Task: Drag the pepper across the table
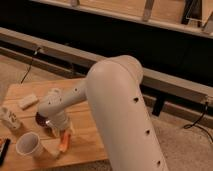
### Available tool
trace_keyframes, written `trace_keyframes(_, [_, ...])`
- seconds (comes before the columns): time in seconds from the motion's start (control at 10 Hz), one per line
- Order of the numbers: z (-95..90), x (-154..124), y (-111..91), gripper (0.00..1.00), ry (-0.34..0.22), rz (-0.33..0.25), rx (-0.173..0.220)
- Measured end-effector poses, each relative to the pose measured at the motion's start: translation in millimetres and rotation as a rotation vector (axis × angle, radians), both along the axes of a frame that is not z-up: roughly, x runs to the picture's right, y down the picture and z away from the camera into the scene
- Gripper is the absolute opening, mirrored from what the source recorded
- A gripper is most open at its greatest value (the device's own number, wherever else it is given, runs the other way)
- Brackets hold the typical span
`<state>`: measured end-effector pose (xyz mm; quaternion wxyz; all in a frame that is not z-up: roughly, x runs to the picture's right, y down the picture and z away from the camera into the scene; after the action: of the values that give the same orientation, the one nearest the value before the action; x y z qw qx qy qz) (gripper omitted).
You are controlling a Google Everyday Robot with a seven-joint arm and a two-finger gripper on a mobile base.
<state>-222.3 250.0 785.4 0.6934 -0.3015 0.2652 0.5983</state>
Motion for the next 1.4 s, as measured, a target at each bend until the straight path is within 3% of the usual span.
trace_keyframes(0.8, [7.1,2,15,0.44,0.004,-0.026,-0.051])
trace_keyframes(1.4, [-5.8,-5,15,0.44,-0.025,-0.062,-0.059])
